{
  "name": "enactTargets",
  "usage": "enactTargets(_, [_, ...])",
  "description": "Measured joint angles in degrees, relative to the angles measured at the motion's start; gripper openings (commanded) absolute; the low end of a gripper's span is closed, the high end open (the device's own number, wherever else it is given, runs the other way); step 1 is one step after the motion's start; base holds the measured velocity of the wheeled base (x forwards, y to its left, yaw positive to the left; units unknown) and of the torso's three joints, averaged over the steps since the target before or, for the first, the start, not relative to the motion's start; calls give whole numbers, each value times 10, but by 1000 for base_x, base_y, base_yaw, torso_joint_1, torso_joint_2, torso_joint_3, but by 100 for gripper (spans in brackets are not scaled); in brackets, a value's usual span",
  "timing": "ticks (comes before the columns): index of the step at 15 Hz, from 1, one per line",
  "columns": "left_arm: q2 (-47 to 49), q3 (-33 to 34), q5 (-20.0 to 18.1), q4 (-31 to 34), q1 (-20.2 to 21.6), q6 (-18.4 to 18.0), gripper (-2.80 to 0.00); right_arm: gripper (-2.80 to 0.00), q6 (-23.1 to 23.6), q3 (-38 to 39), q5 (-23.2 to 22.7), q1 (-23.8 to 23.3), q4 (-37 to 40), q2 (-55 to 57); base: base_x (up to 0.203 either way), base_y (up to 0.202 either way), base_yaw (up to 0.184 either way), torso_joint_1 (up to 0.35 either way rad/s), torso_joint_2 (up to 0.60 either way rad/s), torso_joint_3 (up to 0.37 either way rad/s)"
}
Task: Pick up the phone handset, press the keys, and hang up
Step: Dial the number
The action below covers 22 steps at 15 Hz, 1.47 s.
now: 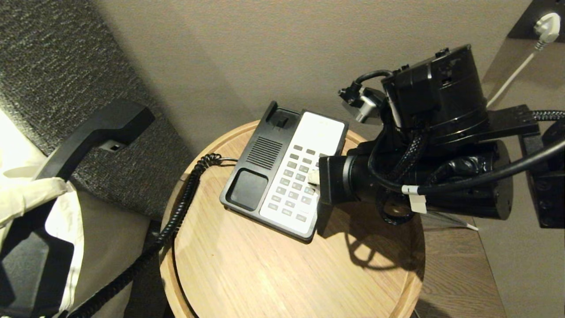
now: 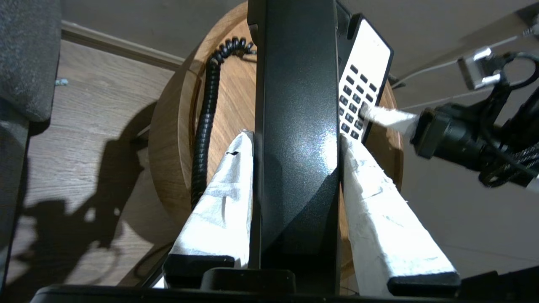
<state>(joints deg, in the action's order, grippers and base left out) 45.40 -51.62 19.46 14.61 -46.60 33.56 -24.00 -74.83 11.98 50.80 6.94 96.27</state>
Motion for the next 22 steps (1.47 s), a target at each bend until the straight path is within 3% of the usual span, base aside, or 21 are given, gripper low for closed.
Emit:
enactTargets(7, [-11, 15, 0, -1, 0, 0, -280, -280, -3, 5, -2, 2, 1, -13, 0, 0, 0, 0, 0, 0])
enactTargets(11, [-13, 16, 0, -1, 0, 0, -280, -280, -34, 6, -18, 21, 4, -18, 0, 0, 0, 0, 0, 0])
enactTargets(22, [-14, 15, 0, -1, 0, 0, -280, -280, -34, 19, -14, 25, 1, -9, 0, 0, 0, 0, 0, 0])
